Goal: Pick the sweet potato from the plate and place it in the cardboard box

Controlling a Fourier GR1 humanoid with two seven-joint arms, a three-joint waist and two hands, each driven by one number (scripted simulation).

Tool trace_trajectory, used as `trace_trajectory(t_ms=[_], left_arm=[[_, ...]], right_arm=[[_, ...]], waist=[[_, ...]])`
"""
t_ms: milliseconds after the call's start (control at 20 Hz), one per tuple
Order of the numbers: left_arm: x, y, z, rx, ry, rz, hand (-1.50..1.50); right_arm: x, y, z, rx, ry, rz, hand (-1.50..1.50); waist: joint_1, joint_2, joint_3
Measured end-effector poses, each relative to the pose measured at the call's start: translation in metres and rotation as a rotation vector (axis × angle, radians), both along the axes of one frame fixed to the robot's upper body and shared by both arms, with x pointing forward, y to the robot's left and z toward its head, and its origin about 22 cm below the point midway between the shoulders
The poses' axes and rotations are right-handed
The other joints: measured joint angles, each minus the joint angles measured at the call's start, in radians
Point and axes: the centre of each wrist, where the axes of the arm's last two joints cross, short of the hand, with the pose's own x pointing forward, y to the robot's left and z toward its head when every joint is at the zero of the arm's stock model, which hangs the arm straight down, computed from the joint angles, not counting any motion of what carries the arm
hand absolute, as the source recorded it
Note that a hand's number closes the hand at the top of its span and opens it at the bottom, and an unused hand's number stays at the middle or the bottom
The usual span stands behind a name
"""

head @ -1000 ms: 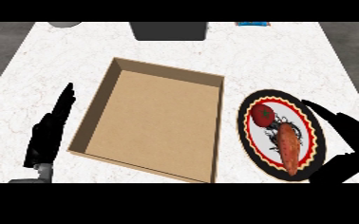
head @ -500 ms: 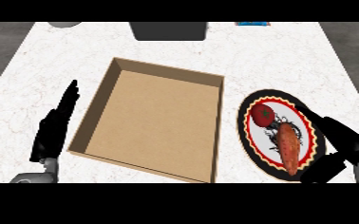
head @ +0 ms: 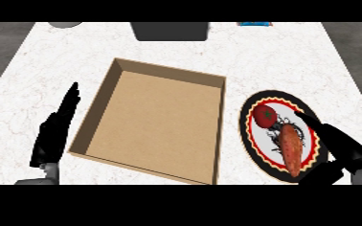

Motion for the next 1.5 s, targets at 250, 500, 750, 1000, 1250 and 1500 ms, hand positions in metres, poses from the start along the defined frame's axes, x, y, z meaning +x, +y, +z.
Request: trace_trajectory(t_ms=[250,500,750,1000,1250,1500], left_arm=[[0.001,0.006,0.002,0.006,-0.006,-0.003,0.0],[-0.003,0.009,-0.001,-0.001,-0.001,-0.002,0.0],[0.0,0.008,-0.003,-0.004,-0.007,-0.003,0.0],[0.002,0.013,-0.005,0.004,-0.007,0.002,0.0],[0.002,0.01,-0.01,0.007,-0.01,-0.001,0.0],[0.001,0.009,-0.003,0.0,-0.008,-0.002,0.0]], right_arm=[[0.005,-0.003,-0.017,-0.004,0.002,-0.001,-1.5],[0.005,-0.006,-0.024,0.005,-0.001,-0.007,-1.5],[0.005,-0.004,-0.033,0.012,0.001,-0.012,-1.5],[0.004,0.001,-0.046,-0.002,0.015,0.006,-1.5],[0.009,0.002,-0.049,0.008,0.046,0.01,1.5],[0.006,0.0,-0.056,-0.055,-0.051,0.02,1.5]], waist=[[0.001,0.0,0.0],[0.001,0.0,0.0],[0.001,0.0,0.0],[0.001,0.0,0.0],[0.001,0.0,-0.001],[0.002,-0.002,-0.003]])
